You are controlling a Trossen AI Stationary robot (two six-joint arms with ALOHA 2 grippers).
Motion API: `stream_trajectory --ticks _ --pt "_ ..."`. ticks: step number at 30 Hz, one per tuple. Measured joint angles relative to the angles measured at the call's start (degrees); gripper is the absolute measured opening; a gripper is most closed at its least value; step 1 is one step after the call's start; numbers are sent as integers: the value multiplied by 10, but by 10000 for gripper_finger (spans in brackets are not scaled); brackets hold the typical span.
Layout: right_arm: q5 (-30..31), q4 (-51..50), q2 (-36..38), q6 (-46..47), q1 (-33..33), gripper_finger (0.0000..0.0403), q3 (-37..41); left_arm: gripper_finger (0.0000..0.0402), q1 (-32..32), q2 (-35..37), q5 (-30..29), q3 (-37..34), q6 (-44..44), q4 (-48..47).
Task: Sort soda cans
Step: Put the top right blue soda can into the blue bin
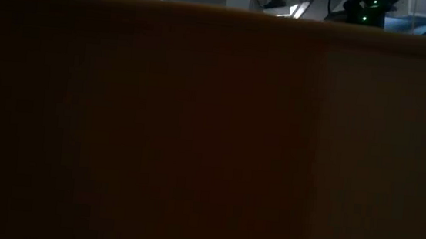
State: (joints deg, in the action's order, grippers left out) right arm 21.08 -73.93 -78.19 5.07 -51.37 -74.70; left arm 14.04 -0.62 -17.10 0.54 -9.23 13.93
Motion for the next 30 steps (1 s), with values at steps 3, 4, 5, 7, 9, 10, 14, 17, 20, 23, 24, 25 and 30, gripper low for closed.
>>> stream_trajectory --ticks 3,4,5,7,9,10,14,17,20,23,24,25,30 --pt "4 3 -3 12 0 390 0 8 0 0 0 0 0 0" --pt "5 4 -3 18 0 391 0 8 0 0 0 0 0 0" --pt "6 6 -3 23 0 392 1 8 0 0 0 0 0 0" --pt "8 13 -3 33 0 390 2 8 0 0 0 0 1 0" --pt "9 24 -7 53 0 387 3 8 0 0 0 0 0 0" --pt "9 27 -10 61 0 384 3 8 0 0 0 0 0 -1" --pt "23 23 -30 86 0 375 3 8 0 0 0 0 0 -1" --pt "25 8 -51 108 0 369 3 8 0 0 0 0 0 -1" --pt "40 -3 -71 123 0 364 3 8 0 0 0 0 0 -1" --pt "55 -18 -91 133 0 363 3 8 0 0 0 0 0 -2" --pt "60 -23 -96 137 0 363 3 8 0 0 0 0 0 -5" --pt "67 -26 -102 141 0 363 3 8 0 0 0 0 0 -10" --pt "74 -39 -120 148 0 363 3 8 0 0 0 0 0 -38"
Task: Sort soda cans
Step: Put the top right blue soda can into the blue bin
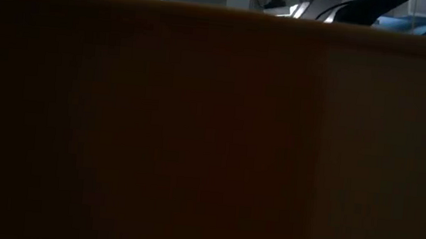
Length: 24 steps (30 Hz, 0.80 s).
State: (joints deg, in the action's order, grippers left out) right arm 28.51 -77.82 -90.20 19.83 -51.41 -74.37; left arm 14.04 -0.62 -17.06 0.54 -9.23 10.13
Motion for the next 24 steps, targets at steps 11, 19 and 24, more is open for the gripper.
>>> stream_trajectory --ticks 11,19,24 --pt "4 2 -14 10 0 363 12 8 0 0 0 0 2 -6" --pt "-6 41 -13 9 0 363 44 8 0 0 0 0 2 -5" --pt "-8 64 -13 5 0 363 62 8 0 0 0 0 2 -5"
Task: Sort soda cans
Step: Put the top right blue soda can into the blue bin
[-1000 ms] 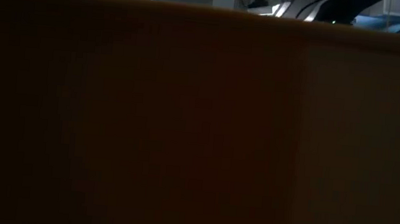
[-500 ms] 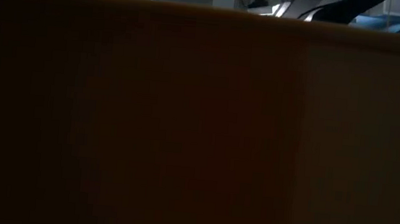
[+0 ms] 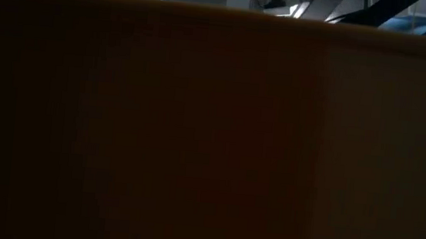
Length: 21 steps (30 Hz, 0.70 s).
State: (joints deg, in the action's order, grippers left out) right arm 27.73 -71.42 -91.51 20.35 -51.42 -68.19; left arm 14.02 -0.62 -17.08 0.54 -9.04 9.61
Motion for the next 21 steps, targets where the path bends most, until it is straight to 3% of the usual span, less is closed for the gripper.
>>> stream_trajectory --ticks 21 --pt "-95 64 0 -48 0 363 35 8 0 0 0 0 0 0"
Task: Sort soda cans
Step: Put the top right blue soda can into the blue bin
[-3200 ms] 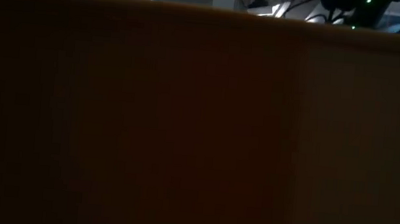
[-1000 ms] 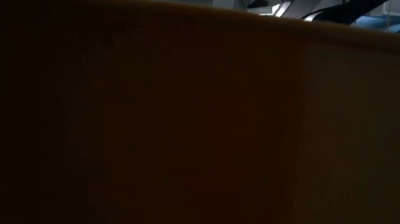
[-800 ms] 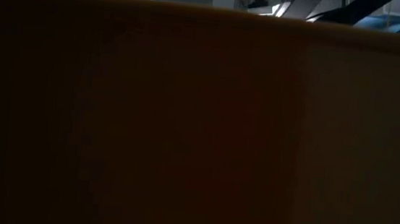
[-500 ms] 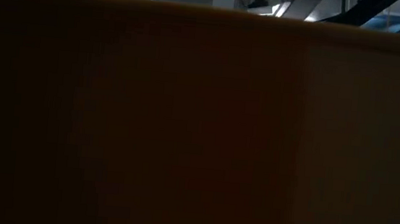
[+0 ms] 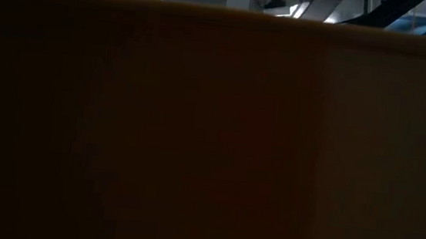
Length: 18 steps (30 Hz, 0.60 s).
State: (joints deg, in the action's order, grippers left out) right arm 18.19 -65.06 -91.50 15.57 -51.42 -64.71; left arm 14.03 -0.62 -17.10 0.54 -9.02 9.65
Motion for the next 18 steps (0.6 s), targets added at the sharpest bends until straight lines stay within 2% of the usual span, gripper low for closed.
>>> stream_trajectory --ticks 6,14,18 --pt "3 -8 0 -9 0 350 0 8 0 0 0 0 0 0" --pt "7 -24 8 -31 1 255 -6 8 0 0 0 0 0 0" --pt "2 -51 24 -34 0 237 -26 8 0 0 0 0 0 0"
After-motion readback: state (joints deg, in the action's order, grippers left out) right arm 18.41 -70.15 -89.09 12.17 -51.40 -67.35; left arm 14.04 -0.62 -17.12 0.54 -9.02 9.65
